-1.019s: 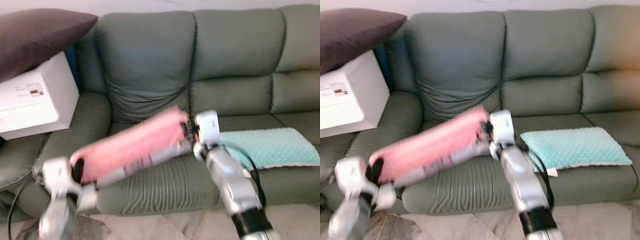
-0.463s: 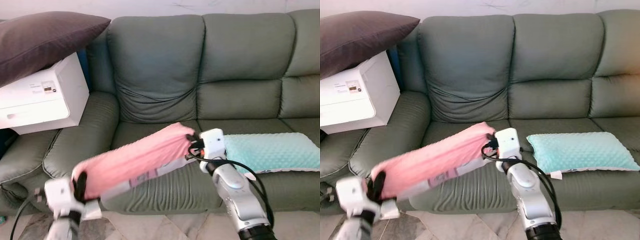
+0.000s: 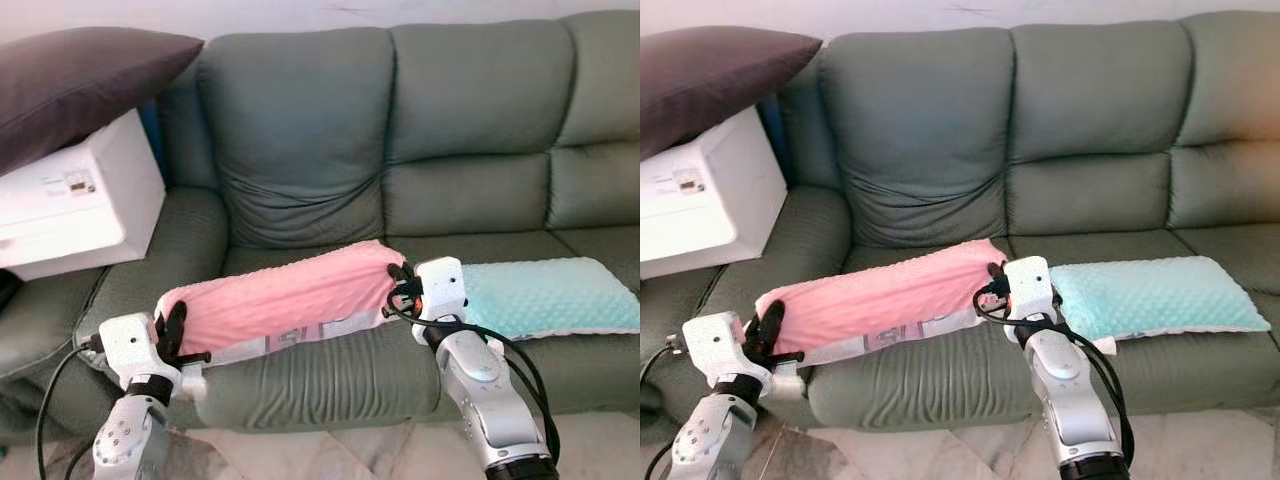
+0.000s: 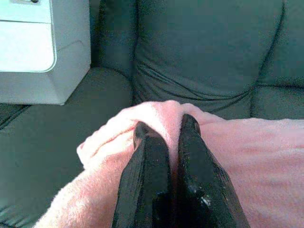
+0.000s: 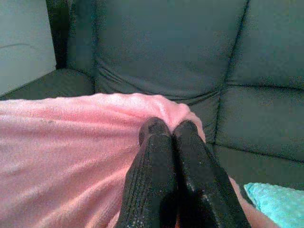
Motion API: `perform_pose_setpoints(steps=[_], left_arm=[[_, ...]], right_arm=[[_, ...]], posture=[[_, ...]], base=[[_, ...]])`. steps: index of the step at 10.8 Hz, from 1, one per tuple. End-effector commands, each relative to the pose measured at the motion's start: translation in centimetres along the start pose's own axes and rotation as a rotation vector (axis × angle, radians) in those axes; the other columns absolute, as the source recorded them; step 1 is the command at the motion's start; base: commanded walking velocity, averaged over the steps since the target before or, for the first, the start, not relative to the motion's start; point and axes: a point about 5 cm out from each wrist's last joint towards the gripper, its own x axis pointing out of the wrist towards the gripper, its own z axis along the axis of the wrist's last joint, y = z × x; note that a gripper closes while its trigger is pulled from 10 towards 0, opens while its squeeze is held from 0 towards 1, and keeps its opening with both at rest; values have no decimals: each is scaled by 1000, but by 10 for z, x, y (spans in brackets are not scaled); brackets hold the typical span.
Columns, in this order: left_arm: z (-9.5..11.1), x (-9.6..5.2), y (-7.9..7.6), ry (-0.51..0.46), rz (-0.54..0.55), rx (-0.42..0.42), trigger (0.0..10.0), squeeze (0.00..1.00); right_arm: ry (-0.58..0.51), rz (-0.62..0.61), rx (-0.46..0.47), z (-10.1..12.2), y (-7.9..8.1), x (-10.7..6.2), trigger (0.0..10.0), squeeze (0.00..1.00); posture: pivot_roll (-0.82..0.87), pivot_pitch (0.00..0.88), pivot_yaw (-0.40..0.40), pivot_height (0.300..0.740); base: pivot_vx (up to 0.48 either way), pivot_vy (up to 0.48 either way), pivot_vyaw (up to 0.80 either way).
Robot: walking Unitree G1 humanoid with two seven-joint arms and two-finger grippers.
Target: Move the pillow to the sofa
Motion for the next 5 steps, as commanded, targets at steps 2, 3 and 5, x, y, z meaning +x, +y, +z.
perform_pose_setpoints(steps=[2,3,5], left_arm=[[-1,0,3,6,16,-6,10000,0],[-2,-1,3,12,17,-9,10000,0],[-3,-1,4,16,19,-10,10000,0]], right_arm=[[-42,-24,-10,11,-5,1,10000,0],[-41,-21,-10,11,-5,2,10000,0],[-42,-16,-7,12,-2,3,10000,0]], posture=[[-230,2,65,740],[-229,2,65,740],[-228,2,68,740]], base=[[255,0,0],[259,0,0],[257,0,0]])
